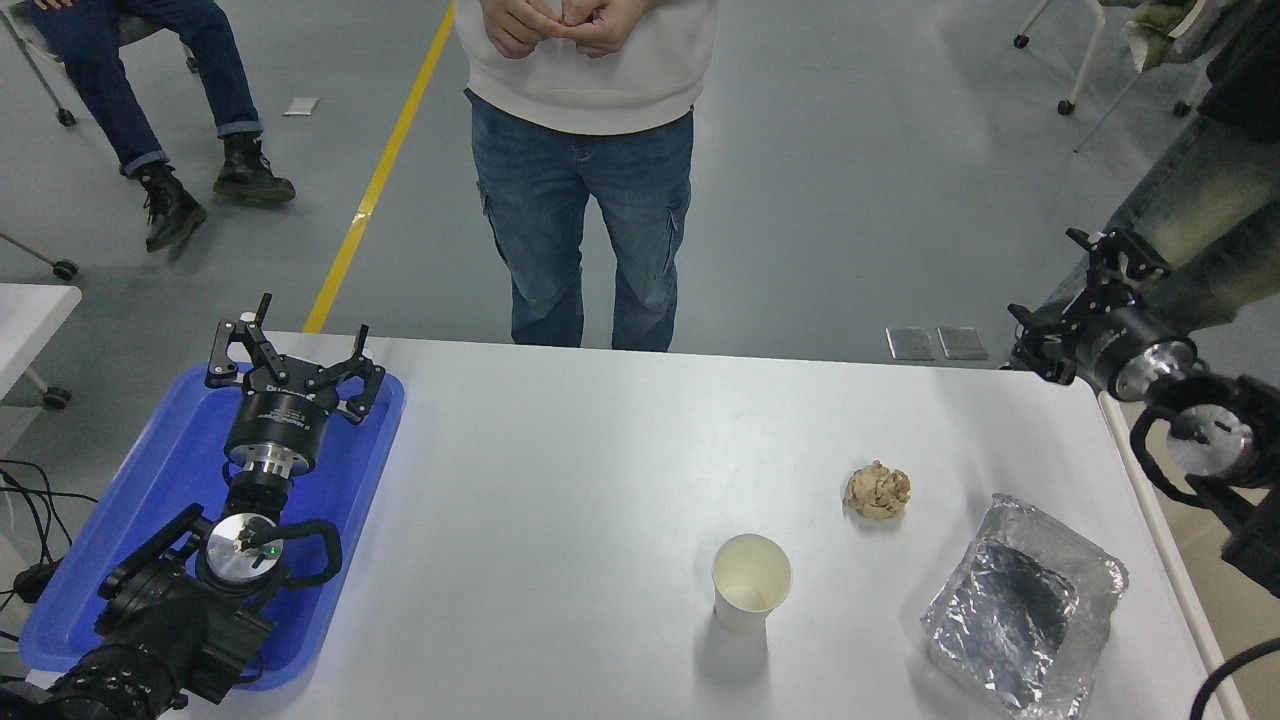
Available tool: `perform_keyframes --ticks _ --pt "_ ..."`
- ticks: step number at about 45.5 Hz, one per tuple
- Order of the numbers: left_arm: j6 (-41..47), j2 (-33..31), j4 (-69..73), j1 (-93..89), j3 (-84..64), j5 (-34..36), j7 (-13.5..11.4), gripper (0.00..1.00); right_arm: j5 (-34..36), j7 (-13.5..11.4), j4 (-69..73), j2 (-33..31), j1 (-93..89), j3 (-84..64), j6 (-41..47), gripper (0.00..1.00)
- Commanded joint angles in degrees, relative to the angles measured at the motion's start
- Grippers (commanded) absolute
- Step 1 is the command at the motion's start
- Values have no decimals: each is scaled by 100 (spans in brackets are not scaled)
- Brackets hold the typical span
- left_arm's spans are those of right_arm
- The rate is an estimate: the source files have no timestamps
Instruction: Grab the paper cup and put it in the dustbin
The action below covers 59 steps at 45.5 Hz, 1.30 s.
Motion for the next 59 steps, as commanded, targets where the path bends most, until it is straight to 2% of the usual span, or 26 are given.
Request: perform_keyframes --ticks 1,13,21,34,49,59 --pt "2 9 0 0 8 0 0 100 -492 -35 571 -750 855 -906 -128 100" --pt "2 9 0 0 0 0 0 100 -1124 -53 1519 -1444 2059 -2436 -154 100" --pt "2 9 0 0 8 0 -9 100 -1906 -79 2337 -1963 2560 -3060 -163 100" --pt "2 18 0 0 8 0 -9 100 -2952 -97 3436 -2394 4009 -5151 -154 100" --pt "2 18 0 0 17 0 0 100 -4218 -88 5413 -2341 6330 -8271 -84 100" --pt "2 18 0 0 17 0 0 100 -4499 -71 5932 -1674 7543 -9810 22 100"
